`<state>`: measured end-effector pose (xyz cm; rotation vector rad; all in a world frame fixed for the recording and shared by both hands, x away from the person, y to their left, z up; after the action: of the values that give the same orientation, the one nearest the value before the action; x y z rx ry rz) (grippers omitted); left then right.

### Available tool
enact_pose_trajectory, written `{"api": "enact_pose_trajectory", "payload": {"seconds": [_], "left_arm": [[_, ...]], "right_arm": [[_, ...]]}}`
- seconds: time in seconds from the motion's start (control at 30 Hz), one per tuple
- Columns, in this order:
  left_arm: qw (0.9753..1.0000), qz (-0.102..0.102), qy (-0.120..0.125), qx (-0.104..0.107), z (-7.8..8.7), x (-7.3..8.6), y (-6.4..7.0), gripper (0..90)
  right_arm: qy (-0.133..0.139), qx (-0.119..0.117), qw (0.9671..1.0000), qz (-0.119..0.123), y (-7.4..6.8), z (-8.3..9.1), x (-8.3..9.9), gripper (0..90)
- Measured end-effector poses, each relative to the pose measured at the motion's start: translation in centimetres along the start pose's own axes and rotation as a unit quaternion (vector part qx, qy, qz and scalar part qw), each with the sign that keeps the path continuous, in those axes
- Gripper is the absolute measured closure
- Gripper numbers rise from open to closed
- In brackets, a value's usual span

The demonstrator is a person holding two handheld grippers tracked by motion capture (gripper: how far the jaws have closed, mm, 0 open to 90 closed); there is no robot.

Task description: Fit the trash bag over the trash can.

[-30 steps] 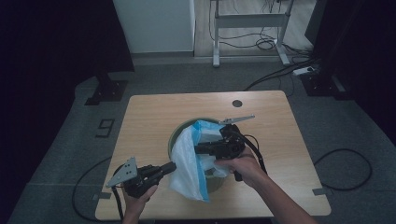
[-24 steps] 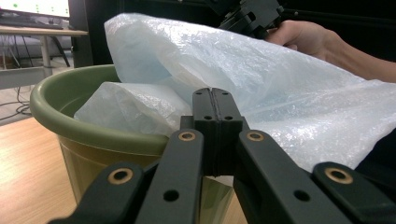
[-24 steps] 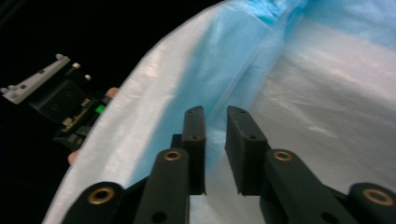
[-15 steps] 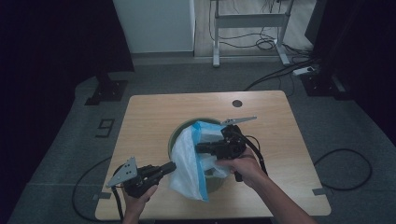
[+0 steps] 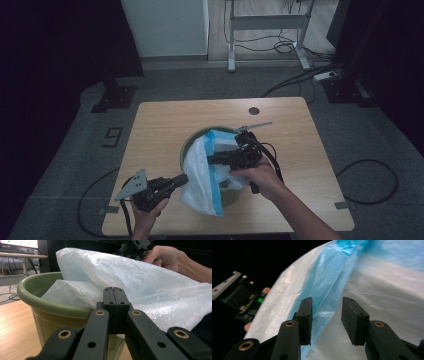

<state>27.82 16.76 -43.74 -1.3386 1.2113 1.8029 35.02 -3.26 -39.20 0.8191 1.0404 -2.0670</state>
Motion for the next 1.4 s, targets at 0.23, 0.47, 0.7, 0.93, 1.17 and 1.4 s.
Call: {"api": "enact_pose_trajectory", "payload": {"seconds": [0.23, 0.47, 0.7, 0.93, 1.17, 1.4], "left_arm": [[1.0000, 0.002, 0.000, 0.000, 0.0, 0.1, -0.2, 89.9], [1.0000, 0.004, 0.002, -0.003, 0.0, 0.2, -0.2, 89.9], [1.0000, 0.003, 0.001, -0.004, 0.0, 0.2, -0.2, 89.9], [1.0000, 0.003, 0.001, -0.002, 0.0, 0.2, -0.3, 89.9], [1.0000, 0.002, 0.002, -0.004, 0.0, 0.2, -0.3, 89.9], [1.0000, 0.003, 0.003, -0.004, 0.0, 0.2, -0.3, 89.9]], "right_arm": [[-0.008, -0.023, 0.9995, -0.023, -0.3, -0.5, 0.2, 64.8], [-0.028, -0.037, 0.9980, -0.042, -0.5, 0.1, 0.4, 58.3], [-0.040, -0.039, 0.9975, -0.043, -1.1, 0.0, 0.6, 56.1], [-0.035, -0.061, 0.9962, -0.051, -1.5, -0.6, 0.6, 62.8], [0.003, -0.065, 0.9959, -0.063, -1.5, -0.5, 0.0, 70.8], [0.041, -0.048, 0.9973, -0.038, -1.4, -0.2, -0.3, 88.2]]}}
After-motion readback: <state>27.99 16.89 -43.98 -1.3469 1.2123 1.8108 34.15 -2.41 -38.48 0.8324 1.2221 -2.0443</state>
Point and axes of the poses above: each handheld gripper's, and its own axes: z roughly backward along the jaws, x roughly out of its underside, y roughly to its right, the point moved 6 cm from there along -z, roughly forward along the jaws, and after that the axes turned 12 degrees about z, right-handed, at the moved point
